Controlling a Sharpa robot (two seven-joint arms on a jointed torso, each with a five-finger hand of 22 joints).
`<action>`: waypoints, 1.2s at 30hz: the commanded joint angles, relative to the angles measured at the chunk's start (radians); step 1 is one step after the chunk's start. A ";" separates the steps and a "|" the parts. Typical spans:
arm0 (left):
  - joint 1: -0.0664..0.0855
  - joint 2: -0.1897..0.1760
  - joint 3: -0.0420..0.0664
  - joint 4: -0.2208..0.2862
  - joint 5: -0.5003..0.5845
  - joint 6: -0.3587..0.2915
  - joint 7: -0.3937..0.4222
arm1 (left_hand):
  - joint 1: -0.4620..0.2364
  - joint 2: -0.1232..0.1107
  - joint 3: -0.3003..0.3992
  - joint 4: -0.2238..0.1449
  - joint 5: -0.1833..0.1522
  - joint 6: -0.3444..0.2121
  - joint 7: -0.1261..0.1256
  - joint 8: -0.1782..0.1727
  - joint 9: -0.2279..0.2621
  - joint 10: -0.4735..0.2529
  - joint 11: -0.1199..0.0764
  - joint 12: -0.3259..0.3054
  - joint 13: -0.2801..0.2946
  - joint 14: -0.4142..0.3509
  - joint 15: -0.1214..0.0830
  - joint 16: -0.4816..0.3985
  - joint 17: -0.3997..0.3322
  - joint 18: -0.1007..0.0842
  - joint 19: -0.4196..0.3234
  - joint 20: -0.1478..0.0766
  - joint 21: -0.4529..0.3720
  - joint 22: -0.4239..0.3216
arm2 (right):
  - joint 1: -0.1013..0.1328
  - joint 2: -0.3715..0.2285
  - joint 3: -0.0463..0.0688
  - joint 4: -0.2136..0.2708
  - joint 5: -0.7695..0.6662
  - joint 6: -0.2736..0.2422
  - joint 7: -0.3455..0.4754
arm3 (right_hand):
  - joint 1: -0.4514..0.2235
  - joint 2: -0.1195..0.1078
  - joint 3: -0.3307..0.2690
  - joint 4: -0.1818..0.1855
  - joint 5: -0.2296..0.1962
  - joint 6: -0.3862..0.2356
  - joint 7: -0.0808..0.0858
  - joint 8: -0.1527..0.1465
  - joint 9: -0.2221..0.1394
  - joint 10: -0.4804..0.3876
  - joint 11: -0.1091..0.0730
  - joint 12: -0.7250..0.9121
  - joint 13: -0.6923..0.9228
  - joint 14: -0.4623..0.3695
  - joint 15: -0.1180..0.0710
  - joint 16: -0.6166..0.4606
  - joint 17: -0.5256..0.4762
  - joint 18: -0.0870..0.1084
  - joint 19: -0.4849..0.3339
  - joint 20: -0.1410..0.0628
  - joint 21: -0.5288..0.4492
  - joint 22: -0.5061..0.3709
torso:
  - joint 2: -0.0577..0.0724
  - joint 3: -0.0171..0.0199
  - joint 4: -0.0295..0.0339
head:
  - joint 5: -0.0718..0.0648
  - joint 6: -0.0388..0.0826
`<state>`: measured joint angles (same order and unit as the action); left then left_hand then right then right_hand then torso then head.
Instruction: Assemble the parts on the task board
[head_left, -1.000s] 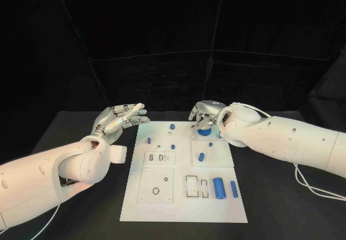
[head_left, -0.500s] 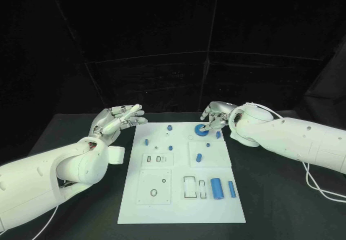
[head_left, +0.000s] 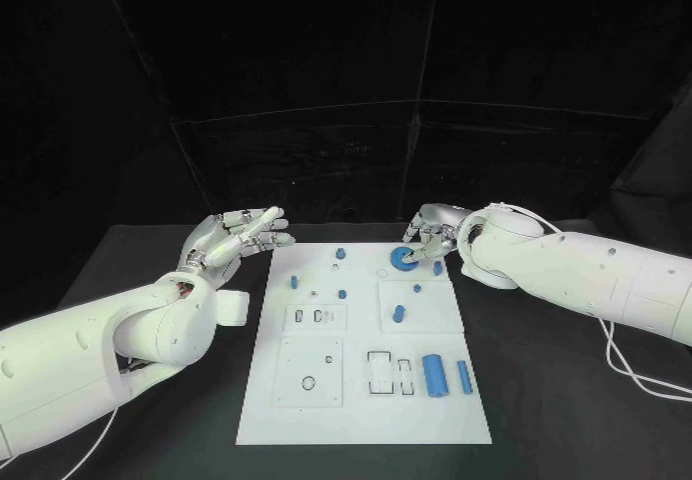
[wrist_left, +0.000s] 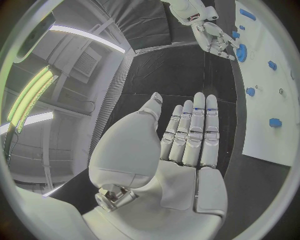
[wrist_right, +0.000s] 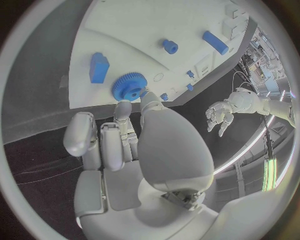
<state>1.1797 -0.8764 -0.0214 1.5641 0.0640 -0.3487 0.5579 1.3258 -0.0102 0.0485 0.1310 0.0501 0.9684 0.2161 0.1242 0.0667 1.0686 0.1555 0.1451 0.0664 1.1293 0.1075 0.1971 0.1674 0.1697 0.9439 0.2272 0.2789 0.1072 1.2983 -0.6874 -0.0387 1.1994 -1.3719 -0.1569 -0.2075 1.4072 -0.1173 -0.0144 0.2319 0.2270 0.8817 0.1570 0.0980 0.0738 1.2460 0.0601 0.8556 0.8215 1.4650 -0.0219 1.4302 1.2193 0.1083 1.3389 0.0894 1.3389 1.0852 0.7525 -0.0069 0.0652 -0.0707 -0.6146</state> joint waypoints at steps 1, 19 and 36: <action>0.002 0.001 0.001 0.000 -0.005 0.015 0.007 | -0.001 0.010 -0.002 -0.005 0.000 0.004 0.004 -0.007 -0.001 -0.001 0.007 -0.004 -0.001 -0.002 0.007 -0.004 0.001 0.013 0.007 -0.001 -0.006 -0.001 | 0.001 0.002 0.000 -0.002 0.005 0.045 0.009 | 0.012 0.004 -0.005 0.004 0.005 0.004 -0.004 0.008 0.000 0.014 0.000 0.034 0.036 0.051 0.004 0.009 0.016 -0.016 0.008 -0.001 0.008 0.008 | 0.000 -0.0003 -0.0011 | -0.002 0.000; 0.001 0.003 0.000 -0.006 -0.005 0.016 0.006 | -0.001 0.012 -0.003 -0.006 0.000 0.005 0.003 -0.007 -0.001 0.001 0.006 -0.004 -0.001 -0.001 0.007 -0.005 0.002 0.014 0.007 -0.001 -0.007 -0.002 | -0.002 0.011 0.000 -0.015 0.005 0.063 0.011 | 0.044 0.033 0.002 -0.010 0.045 0.032 -0.010 0.027 0.003 0.030 -0.005 0.116 0.129 0.052 0.001 0.018 0.032 -0.018 0.011 -0.003 0.017 0.022 | 0.000 0.0001 -0.0010 | -0.004 -0.004; 0.001 0.003 0.000 -0.008 -0.005 0.020 0.003 | -0.001 0.012 -0.003 -0.006 0.000 0.005 0.003 -0.007 -0.001 0.001 0.006 -0.004 -0.001 -0.001 0.007 -0.005 0.002 0.014 0.007 -0.001 -0.007 -0.002 | -0.019 0.023 0.000 0.013 -0.201 0.010 -0.047 | 0.090 0.065 0.055 -0.050 -0.003 0.080 -0.016 0.044 0.003 0.068 -0.012 0.205 0.229 0.055 -0.005 0.029 0.058 -0.023 0.023 -0.008 0.033 0.051 | 0.000 -0.0005 -0.0005 | -0.003 -0.009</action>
<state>1.1795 -0.8739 -0.0224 1.5552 0.0638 -0.3432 0.5567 1.3259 -0.0102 0.0458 0.1282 0.0501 0.9684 0.2161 0.1203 0.0667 1.0686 0.1555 0.1451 0.0665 1.1293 0.1075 0.1972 0.1683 0.1697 0.9438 0.2272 0.2751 0.1060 1.2841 -0.6650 -0.0350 1.2073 -1.4903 -0.1389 -0.2255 1.4910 -0.0457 0.0348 0.1829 0.2302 0.9545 0.1394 0.1444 0.0776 1.3063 0.0463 1.0573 1.0480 1.4651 -0.0217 1.4542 1.2760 0.0925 1.3532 0.0821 1.3679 1.1347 0.7524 -0.0071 0.0648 -0.0741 -0.6231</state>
